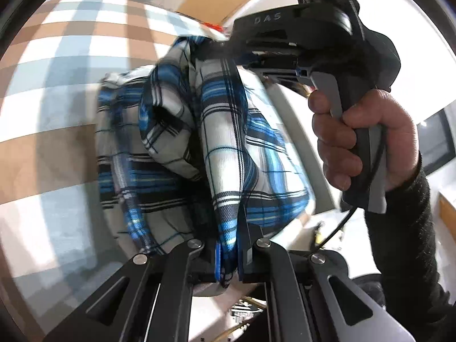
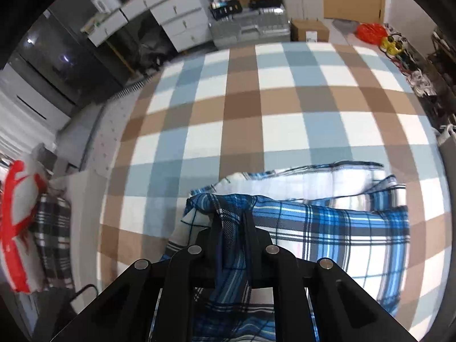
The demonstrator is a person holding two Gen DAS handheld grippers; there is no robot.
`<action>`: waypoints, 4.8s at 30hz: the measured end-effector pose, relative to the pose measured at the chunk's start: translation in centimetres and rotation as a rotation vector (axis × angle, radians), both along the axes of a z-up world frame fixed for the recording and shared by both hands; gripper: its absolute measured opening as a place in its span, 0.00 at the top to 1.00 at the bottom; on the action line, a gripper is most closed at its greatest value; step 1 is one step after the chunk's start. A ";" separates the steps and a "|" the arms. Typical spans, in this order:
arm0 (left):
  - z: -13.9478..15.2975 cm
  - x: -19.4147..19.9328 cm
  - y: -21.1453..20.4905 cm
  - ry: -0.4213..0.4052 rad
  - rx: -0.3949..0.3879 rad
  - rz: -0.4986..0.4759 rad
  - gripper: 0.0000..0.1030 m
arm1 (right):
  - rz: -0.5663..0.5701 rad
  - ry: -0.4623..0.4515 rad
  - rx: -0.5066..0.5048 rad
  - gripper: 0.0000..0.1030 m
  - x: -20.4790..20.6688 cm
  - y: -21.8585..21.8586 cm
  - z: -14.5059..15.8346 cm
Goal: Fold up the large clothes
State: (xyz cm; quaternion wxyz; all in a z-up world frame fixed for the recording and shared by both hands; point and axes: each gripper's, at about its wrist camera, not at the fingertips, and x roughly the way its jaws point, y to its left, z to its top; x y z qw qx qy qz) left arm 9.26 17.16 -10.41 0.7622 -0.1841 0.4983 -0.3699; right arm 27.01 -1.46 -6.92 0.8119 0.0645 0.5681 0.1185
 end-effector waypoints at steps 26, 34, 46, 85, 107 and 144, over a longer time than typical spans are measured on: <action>1.4 0.7 -2.6 -0.083 -0.099 0.142 0.25 | -0.002 0.123 0.889 0.09 -12.5 -16.3 -9.4; -1.0 2.9 -2.2 0.032 -0.063 0.226 0.25 | 0.037 0.030 0.952 0.08 -13.9 -17.6 -6.7; -0.9 0.0 -2.1 -0.042 0.098 0.211 0.25 | 0.132 0.040 0.823 0.03 -14.8 -16.8 -5.6; -4.4 3.0 -4.1 0.107 0.022 0.055 0.25 | -0.015 -0.080 0.316 0.43 -11.9 -20.6 -6.3; -3.6 4.0 -3.6 0.084 0.108 0.098 0.02 | 0.073 -0.086 0.277 0.10 -12.1 -20.2 -7.0; 6.2 -3.9 1.5 0.011 -0.119 0.173 0.73 | 0.168 -0.205 0.653 0.76 -15.9 -17.0 1.6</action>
